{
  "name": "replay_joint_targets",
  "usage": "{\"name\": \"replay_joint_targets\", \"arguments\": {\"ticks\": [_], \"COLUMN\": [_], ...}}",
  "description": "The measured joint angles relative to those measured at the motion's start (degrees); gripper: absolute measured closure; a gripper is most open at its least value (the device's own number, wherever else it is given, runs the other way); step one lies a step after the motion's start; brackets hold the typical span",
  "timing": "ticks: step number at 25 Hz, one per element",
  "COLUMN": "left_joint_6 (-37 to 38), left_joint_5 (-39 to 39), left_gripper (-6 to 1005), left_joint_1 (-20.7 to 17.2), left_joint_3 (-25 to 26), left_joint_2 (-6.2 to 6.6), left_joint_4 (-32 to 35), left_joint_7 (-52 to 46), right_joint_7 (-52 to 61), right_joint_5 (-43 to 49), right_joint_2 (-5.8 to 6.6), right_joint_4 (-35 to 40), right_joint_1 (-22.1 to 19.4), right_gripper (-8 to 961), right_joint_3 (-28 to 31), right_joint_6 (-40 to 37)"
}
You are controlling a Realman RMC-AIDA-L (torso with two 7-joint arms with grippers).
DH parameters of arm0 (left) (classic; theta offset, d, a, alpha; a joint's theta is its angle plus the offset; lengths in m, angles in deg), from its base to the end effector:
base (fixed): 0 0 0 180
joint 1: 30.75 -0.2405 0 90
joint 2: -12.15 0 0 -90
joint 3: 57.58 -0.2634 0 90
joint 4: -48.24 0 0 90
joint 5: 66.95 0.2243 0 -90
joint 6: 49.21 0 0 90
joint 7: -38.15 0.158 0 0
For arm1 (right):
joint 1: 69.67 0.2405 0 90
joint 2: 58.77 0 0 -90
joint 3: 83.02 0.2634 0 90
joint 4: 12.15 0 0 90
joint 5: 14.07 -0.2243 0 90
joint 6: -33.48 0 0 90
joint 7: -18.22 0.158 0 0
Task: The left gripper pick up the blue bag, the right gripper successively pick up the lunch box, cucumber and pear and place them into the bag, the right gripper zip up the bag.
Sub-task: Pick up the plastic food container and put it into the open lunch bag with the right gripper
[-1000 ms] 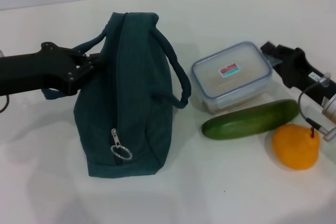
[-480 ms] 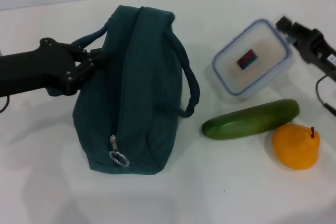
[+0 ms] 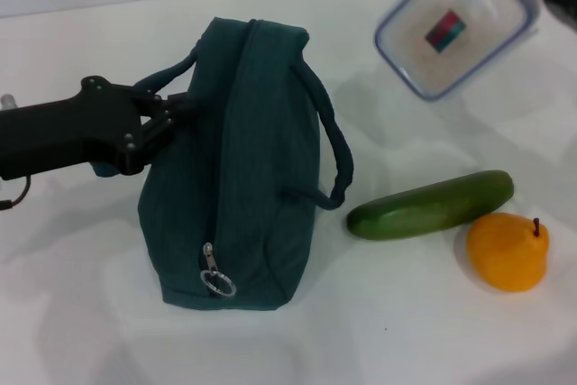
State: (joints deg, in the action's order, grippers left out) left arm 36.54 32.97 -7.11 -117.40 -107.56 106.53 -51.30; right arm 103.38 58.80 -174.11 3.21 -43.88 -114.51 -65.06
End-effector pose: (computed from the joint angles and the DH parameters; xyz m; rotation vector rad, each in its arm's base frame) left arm -0.2124 0.3541 0.0019 -2.7515 -0.4233 -0.7216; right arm 0.2865 0.3364 0.0548 -1.9000 0.9708 1.7161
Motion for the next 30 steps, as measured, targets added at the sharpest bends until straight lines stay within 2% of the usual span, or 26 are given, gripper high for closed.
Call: {"name": "replay_joint_targets", "arguments": {"ticks": [3,8,14,20,25,30], "left_joint_6": [-0.03,-0.04,-0.03,-0.21,-0.53,-0.58], "left_joint_5": [0.00,0.00,-0.06,-0.18,-1.65,-1.96], "left_gripper": [953,953,953,953,953,953], "left_joint_1": [0.27,0.37,0.49,1.72,1.99,1.75], "left_joint_3": [-0.06,-0.65,-0.92,-2.55,-3.91,-3.60], "left_joint_2": [0.01,0.02,0.00,-0.01,-0.06,-0.04], "left_joint_4": [-0.87,-1.22,-1.16,-1.44,-1.44,-1.44], "left_joint_7": [0.01,0.03,-0.05,0.11,0.10,0.08], "right_joint_7": [0.56,1.93,4.79,6.08,7.20,7.22], "right_joint_5": [-1.78,-2.02,-2.34,-2.36,-2.45,-2.22], "right_joint_2": [0.02,-0.07,-0.11,-0.41,-0.41,-0.39], "right_joint_4": [0.34,0.37,0.75,0.61,0.86,0.80], "right_joint_1": [1.78,7.10,14.29,18.96,19.82,18.07], "right_gripper": [822,811,798,786,775,764], "right_joint_3": [-0.20,-1.11,-5.62,-8.12,-12.82,-15.35], "right_joint_6": [-2.22,-4.73,-4.94,-2.73,-0.32,-0.22]}}
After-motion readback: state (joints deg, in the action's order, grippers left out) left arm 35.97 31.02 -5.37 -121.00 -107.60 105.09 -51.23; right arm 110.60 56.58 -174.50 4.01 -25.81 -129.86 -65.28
